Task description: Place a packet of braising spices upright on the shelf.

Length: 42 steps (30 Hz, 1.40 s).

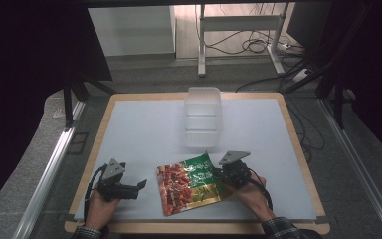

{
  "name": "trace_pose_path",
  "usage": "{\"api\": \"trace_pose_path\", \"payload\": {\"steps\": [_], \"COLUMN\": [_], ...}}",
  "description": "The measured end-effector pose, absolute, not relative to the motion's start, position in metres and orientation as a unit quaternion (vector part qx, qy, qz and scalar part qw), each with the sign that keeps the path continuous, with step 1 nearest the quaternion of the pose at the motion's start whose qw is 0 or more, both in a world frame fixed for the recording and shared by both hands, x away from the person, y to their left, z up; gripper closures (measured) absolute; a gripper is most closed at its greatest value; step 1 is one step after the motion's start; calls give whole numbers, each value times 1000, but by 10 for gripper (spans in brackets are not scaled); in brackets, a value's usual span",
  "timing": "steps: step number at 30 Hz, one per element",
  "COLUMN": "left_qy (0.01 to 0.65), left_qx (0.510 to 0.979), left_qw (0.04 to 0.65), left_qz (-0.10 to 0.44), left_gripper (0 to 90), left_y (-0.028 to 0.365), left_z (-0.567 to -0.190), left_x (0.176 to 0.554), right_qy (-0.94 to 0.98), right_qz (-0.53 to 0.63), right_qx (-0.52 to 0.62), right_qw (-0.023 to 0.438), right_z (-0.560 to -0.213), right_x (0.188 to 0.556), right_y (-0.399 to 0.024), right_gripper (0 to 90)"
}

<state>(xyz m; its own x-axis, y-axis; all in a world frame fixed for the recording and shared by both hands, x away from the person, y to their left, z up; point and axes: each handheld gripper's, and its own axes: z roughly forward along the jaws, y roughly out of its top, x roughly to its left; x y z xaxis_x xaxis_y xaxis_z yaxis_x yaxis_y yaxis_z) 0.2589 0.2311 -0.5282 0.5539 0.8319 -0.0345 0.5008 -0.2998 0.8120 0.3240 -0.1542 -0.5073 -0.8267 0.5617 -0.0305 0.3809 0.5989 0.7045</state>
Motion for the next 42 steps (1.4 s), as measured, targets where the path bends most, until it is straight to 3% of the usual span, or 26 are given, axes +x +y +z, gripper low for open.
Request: {"api": "trace_pose_path", "payload": {"steps": [19,42], "left_qy": [430,425], "left_qx": [777,773], "left_qw": [411,425], "left_qz": [206,206], "left_gripper": [0,0], "left_y": [233,234], "left_z": [-528,-525], "left_x": [258,257], "right_qy": [864,862], "right_qz": [415,452], "right_qx": [259,213], "right_qw": [115,86], "right_z": [-472,-395], "right_x": [324,343], "right_y": [-151,-123], "right_gripper": [893,895]}}
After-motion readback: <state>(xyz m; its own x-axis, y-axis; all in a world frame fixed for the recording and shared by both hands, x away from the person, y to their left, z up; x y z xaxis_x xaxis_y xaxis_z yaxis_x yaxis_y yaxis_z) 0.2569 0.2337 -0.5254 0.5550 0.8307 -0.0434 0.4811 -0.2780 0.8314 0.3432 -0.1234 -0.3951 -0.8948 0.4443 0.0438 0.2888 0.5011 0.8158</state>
